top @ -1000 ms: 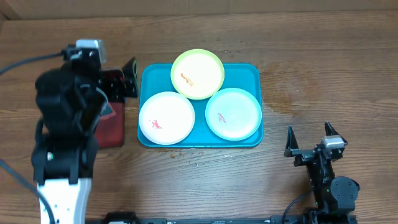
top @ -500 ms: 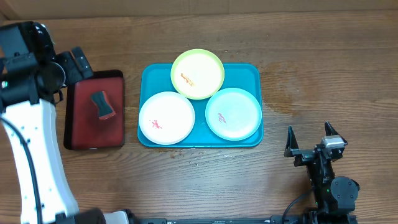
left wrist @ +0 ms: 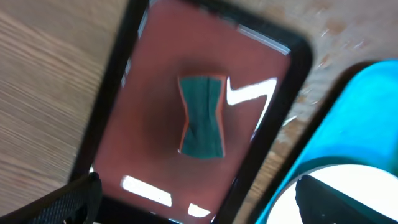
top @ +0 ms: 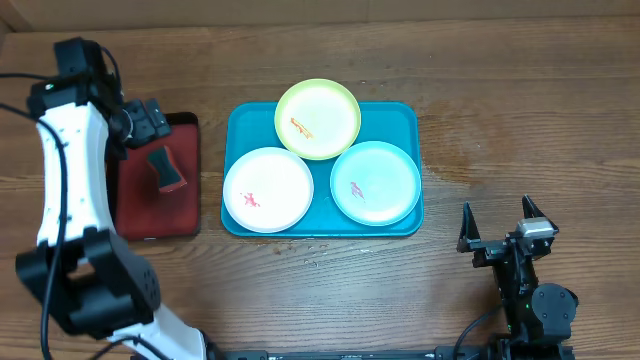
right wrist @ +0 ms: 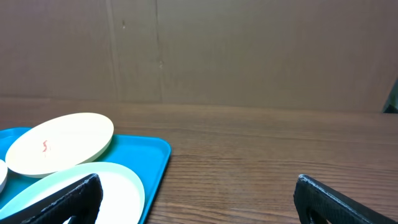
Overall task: Clean dirty plates on tray and stack at the side
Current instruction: 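Lower the left gripper onto the green-orange sponge and grasp it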
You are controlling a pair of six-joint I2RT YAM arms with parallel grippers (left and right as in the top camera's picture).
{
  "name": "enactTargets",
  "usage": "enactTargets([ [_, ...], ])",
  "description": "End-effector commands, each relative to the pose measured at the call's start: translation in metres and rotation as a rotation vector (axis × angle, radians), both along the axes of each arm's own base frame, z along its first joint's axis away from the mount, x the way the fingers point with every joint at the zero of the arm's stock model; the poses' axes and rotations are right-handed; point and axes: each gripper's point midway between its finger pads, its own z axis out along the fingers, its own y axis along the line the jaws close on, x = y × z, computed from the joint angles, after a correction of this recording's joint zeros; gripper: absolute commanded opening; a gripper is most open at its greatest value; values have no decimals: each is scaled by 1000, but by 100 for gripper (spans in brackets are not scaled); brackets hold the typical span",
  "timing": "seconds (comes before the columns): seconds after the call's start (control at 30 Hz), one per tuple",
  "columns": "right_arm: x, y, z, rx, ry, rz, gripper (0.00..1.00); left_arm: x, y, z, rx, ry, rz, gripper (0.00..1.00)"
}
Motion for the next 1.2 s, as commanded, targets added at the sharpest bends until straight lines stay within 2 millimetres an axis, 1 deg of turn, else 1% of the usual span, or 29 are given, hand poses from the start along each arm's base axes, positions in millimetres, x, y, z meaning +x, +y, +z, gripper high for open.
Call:
enactTargets([
  [0.0,0,0,-2,3,-4,0,100,1,3,-22,-14,64,25,100],
  [0.13,0,0,-2,3,-4,0,100,-2,4,-50,-34,141,30,100],
  [0.33,0,0,-2,3,-4,0,100,-6,3,-82,-63,222,30,100],
  [0.67,0,0,-2,3,-4,0,100,-16,-4,-117,-111,329,27,100],
  [0.8,0,0,-2,3,-4,0,100,-19,-6,-125,-122,353,27,100],
  [1.0,0,0,-2,3,-4,0,100,-21,-7,-126,-127,357,27,100],
  [1.07,0,0,-2,3,-4,0,100,-20,-7,-126,-127,357,27,97],
  [1.17,0,0,-2,3,-4,0,100,-20,-7,-126,-127,353,27,96],
])
